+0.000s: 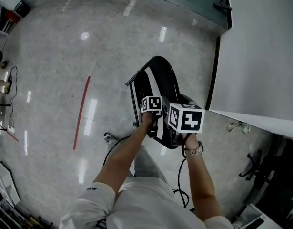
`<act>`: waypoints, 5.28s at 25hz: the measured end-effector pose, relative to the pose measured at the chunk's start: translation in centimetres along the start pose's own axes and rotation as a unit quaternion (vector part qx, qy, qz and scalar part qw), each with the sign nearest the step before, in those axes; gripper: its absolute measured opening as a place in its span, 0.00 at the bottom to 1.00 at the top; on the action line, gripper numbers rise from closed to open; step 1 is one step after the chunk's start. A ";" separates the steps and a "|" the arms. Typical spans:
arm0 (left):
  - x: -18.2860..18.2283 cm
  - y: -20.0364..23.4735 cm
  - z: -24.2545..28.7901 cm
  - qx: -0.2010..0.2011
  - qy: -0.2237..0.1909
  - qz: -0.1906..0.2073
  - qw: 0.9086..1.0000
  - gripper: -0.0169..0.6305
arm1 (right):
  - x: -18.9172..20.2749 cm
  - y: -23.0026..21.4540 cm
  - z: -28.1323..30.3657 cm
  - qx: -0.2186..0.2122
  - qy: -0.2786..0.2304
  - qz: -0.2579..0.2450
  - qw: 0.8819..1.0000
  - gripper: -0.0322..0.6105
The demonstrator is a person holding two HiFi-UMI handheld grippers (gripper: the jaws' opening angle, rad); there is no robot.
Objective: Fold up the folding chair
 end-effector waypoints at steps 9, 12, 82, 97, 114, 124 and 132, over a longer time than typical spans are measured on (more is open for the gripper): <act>0.6 -0.1 -0.6 0.018 0.001 0.092 0.996 0.40 | 0.3 -0.6 0.7 -0.031 0.030 0.018 0.999 0.43; 0.7 0.1 -1.7 0.009 -0.021 0.106 0.994 0.45 | 0.5 -0.5 0.9 -0.025 0.052 0.013 0.998 0.43; -10.2 -11.9 -17.8 0.148 0.161 0.972 0.085 0.34 | 8.0 -5.0 -3.6 -0.149 -0.027 0.174 0.973 0.24; -10.8 -14.3 -16.4 0.172 0.157 0.968 0.096 0.13 | 7.9 -7.3 -2.1 -0.052 0.038 0.109 0.992 0.17; -13.4 -24.1 -17.5 0.153 0.088 0.984 0.007 0.13 | 5.3 -13.4 -6.3 0.032 -0.012 0.152 0.988 0.17; -13.1 -28.0 -18.7 0.138 0.055 0.989 -0.021 0.13 | 5.5 -16.0 -8.6 0.044 -0.043 0.155 0.986 0.18; -13.7 -31.9 -17.5 0.142 0.047 0.986 -0.077 0.13 | 5.0 -18.2 -8.8 0.068 -0.075 0.212 0.972 0.21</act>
Point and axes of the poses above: the fingertips, and each gripper's own axes: z forward along the fingers, y to its left, x out of its underside, the point moved 4 cm from there along -z, backward along the fingers, and after that the axes turned 8 degrees about -x, right-handed, at the moved point
